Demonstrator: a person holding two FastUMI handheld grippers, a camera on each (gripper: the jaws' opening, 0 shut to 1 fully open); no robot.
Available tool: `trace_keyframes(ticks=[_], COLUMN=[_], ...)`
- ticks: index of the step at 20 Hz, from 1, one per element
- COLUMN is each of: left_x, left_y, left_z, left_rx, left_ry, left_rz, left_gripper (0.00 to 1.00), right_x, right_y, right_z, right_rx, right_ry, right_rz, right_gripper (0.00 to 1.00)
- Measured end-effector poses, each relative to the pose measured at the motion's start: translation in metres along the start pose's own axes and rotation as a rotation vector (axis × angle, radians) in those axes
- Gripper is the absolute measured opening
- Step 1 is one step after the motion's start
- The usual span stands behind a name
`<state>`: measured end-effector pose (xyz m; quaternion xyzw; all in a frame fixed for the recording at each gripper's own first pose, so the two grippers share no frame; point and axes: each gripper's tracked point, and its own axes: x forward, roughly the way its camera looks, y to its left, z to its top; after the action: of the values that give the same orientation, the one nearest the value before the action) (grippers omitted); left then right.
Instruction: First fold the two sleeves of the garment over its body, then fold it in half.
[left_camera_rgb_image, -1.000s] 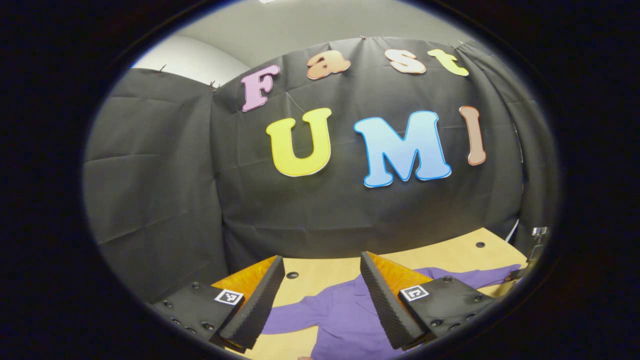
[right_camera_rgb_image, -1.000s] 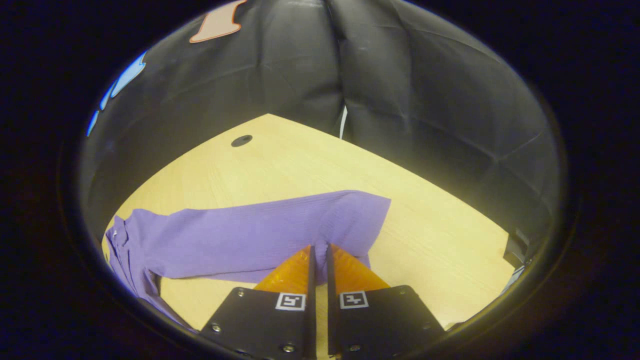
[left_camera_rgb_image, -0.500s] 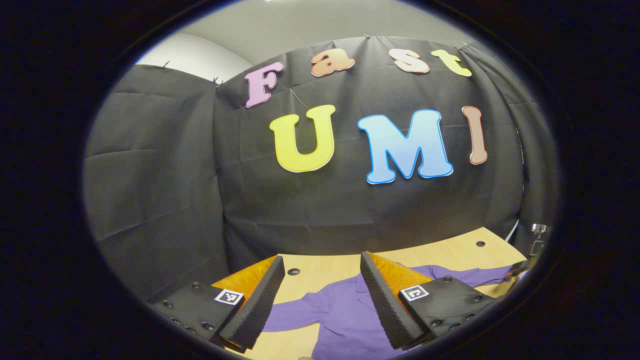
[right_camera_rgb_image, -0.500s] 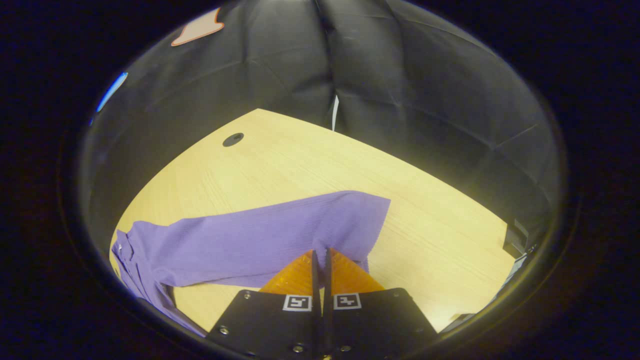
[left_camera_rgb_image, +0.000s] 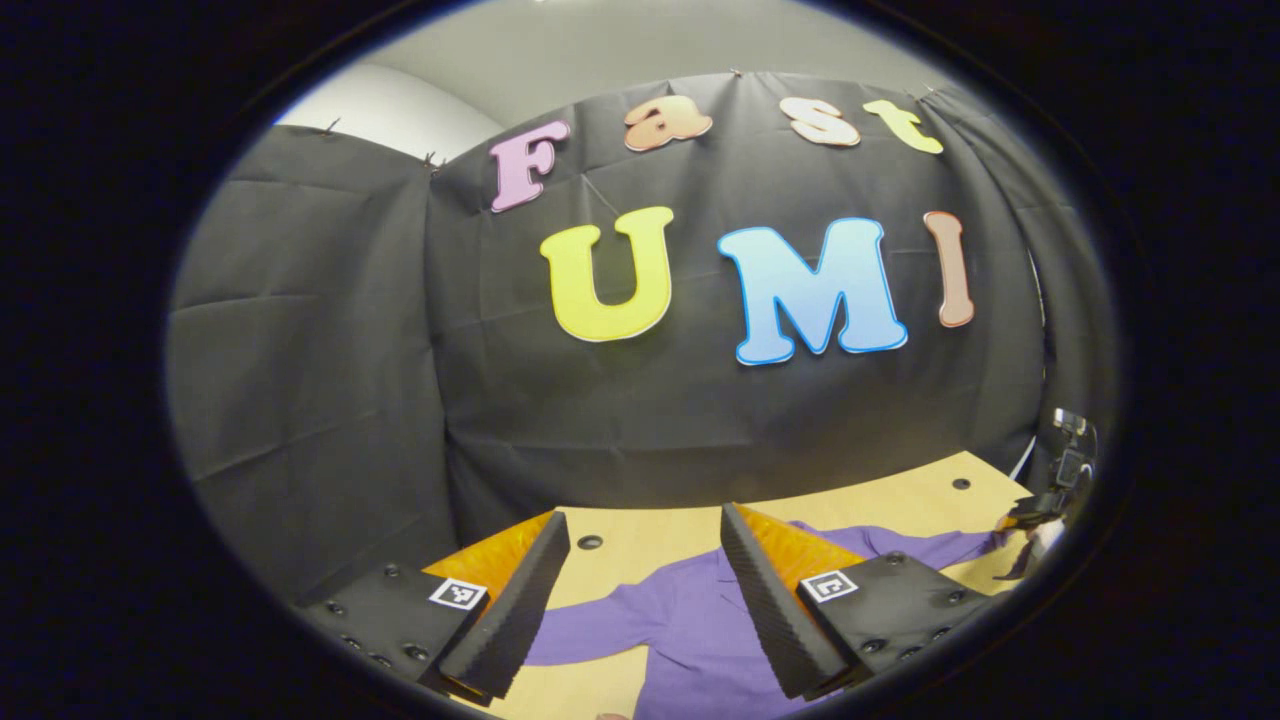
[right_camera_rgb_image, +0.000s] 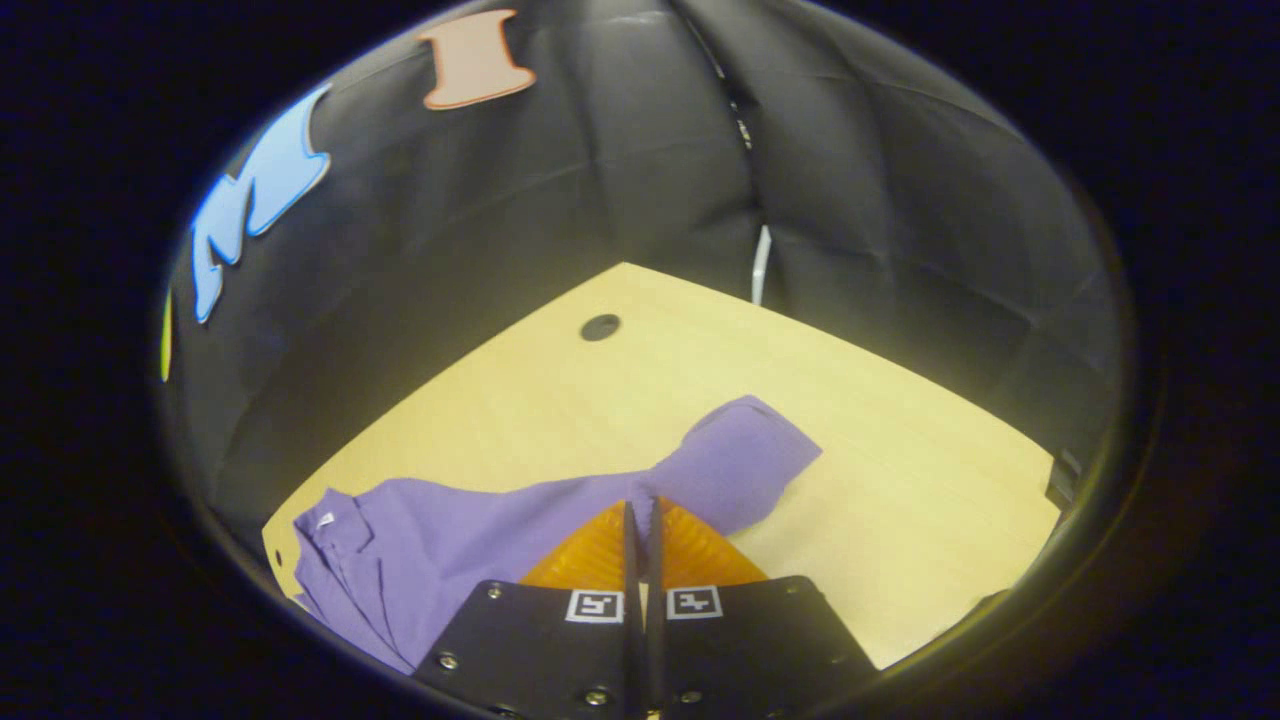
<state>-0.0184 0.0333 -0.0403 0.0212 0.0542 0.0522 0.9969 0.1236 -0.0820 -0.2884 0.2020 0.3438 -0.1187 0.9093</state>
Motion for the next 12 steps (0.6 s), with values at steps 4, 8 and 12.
trace_keyframes(ticks=[4,8,12], left_x=[-0.002,-0.003,-0.004], left_y=[0.024,0.061,0.104], left_z=[-0.01,-0.023,-0.032], left_rx=[-0.003,-0.01,-0.01], left_ry=[0.014,0.032,0.049], left_rz=[0.017,0.054,0.1], left_gripper=[1.0,1.0,1.0], right_x=[-0.012,-0.026,-0.04], right_y=[0.077,0.15,0.208], right_z=[-0.012,-0.033,-0.059], right_rx=[-0.055,-0.104,-0.14], right_ry=[-0.004,0.007,0.027], right_rz=[0.112,0.207,0.279], right_gripper=[0.01,0.01,0.02])
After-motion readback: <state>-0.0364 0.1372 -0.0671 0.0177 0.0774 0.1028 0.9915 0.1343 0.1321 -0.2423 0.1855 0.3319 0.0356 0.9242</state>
